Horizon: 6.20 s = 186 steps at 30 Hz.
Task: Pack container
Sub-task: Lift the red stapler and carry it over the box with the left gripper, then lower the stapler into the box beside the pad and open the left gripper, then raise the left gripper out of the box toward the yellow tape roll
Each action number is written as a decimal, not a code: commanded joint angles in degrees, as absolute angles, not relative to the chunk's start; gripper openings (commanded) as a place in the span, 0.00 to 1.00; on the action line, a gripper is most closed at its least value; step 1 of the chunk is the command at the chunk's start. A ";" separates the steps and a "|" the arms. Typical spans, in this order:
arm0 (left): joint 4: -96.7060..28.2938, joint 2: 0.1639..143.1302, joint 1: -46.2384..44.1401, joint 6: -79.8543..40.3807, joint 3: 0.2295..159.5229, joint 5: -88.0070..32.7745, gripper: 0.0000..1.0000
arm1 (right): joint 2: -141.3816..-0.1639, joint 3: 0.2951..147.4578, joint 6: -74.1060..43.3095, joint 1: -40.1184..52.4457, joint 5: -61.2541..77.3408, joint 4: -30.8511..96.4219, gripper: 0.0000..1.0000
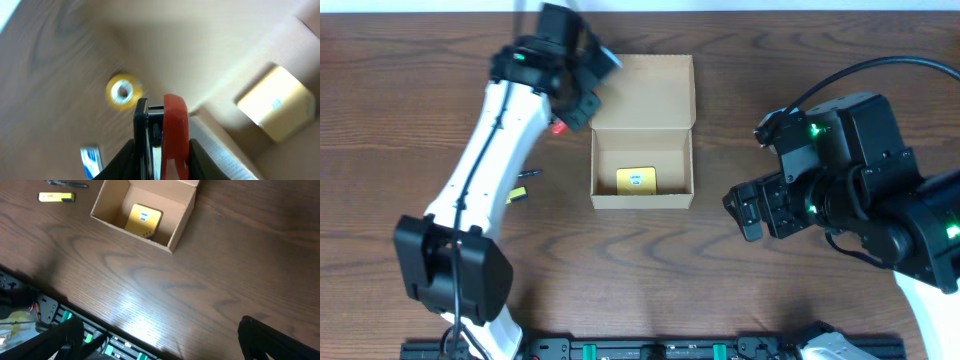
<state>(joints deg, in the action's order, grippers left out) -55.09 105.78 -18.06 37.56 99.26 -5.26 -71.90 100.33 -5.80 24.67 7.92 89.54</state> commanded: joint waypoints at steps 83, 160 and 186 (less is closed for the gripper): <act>-50.19 121.51 -30.04 67.05 99.66 -10.15 0.30 | -71.96 100.42 -5.06 24.36 7.73 89.62 0.99; -55.57 102.35 -27.05 44.49 102.35 -2.57 0.46 | -71.96 100.42 -5.06 24.36 7.73 89.60 0.99; -58.11 98.56 -7.68 -8.45 102.32 5.13 0.37 | -71.96 100.42 -5.06 24.36 7.73 89.60 0.99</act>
